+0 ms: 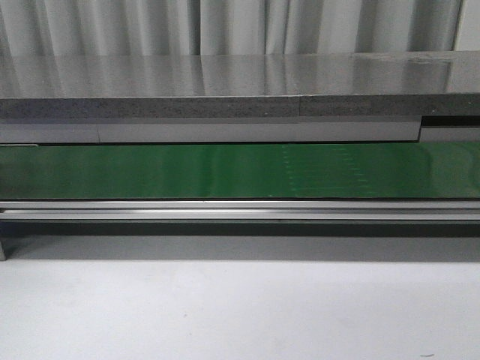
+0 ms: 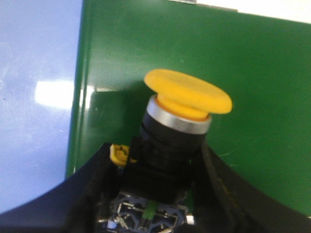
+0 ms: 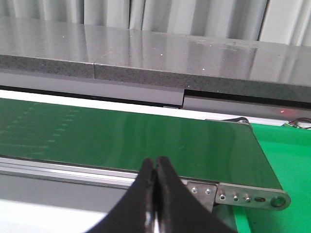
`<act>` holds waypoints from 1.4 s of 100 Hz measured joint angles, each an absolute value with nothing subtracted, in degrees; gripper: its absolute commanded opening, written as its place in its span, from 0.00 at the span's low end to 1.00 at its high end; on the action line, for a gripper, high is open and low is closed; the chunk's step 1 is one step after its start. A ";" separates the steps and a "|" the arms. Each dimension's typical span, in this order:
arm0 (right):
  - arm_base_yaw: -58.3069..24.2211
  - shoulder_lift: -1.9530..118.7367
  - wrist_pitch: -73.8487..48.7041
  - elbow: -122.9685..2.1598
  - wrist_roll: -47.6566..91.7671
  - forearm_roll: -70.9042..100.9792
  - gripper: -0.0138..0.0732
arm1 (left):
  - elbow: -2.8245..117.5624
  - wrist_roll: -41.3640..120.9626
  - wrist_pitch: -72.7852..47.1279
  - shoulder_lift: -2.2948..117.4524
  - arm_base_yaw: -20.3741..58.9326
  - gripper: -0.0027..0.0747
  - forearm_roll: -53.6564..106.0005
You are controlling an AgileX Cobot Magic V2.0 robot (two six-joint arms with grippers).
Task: Move button from left to right
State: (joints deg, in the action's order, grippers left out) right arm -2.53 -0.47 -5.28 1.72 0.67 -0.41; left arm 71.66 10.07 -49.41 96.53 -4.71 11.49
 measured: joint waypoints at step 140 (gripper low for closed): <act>-2.53 -0.47 -5.28 1.72 0.67 -0.41 0.08 | 39.97 14.13 -22.61 44.58 9.19 0.72 11.38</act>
State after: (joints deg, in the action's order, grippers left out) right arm -2.53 -0.47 -5.28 1.72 0.67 -0.41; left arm 39.97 14.13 -22.61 44.58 9.19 11.38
